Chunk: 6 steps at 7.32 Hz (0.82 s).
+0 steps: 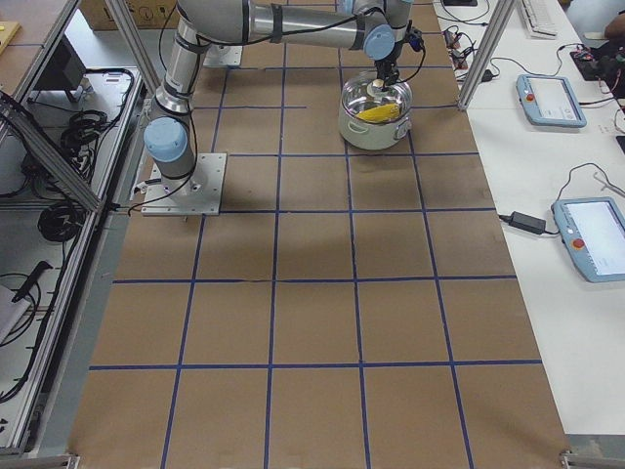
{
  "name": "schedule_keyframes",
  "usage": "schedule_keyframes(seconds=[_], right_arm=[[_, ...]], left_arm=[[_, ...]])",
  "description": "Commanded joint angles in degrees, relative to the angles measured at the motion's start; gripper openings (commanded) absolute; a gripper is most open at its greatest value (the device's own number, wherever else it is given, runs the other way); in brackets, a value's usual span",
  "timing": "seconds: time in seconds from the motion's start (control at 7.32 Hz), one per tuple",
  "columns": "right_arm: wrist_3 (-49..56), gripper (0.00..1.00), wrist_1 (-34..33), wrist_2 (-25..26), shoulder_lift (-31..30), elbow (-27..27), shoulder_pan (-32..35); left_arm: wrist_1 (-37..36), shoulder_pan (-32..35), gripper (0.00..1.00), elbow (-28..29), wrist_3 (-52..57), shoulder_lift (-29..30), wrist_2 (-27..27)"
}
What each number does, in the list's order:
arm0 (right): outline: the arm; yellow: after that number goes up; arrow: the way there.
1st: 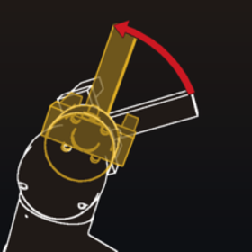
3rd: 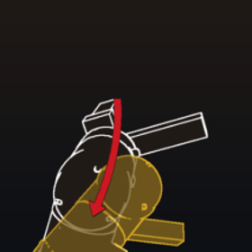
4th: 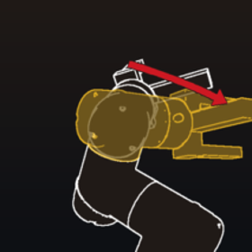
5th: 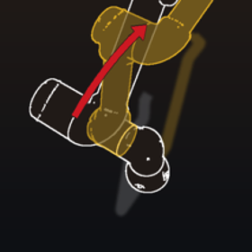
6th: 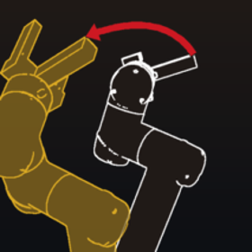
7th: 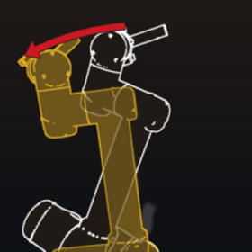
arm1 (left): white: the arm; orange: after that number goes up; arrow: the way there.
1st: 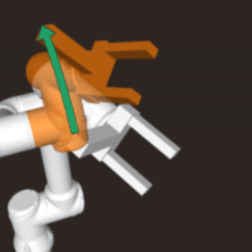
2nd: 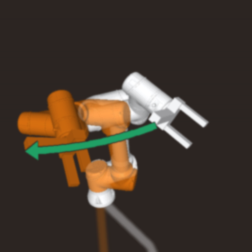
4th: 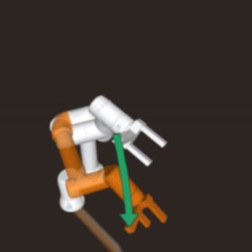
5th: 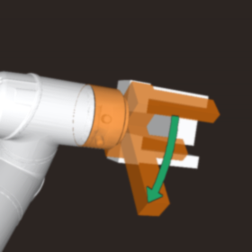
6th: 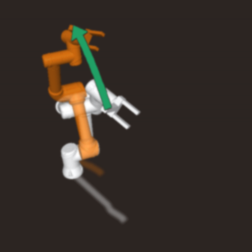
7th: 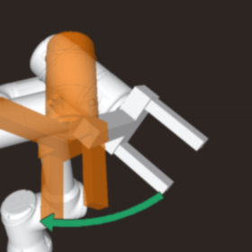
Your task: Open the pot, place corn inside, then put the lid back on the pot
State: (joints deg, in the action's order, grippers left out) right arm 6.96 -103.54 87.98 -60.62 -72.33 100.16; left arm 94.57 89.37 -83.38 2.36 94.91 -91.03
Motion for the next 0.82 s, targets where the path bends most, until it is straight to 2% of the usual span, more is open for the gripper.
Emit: schedule_keyframes(seconds=[0.0, 0.68], right_arm=[[0.7, 0.40, 0.0, 0.0, -0.1, 0.0, -0.2], [1.6, 0.40, 0.0, 0.2, -0.2, -0.3, -0.7]], left_arm=[[-1.0, 0.0, 1.00, -0.5, 0.6, -0.2, 0.0], [-0.9, 0.0, 1.00, -0.5, 0.6, -0.2, 0.0]])
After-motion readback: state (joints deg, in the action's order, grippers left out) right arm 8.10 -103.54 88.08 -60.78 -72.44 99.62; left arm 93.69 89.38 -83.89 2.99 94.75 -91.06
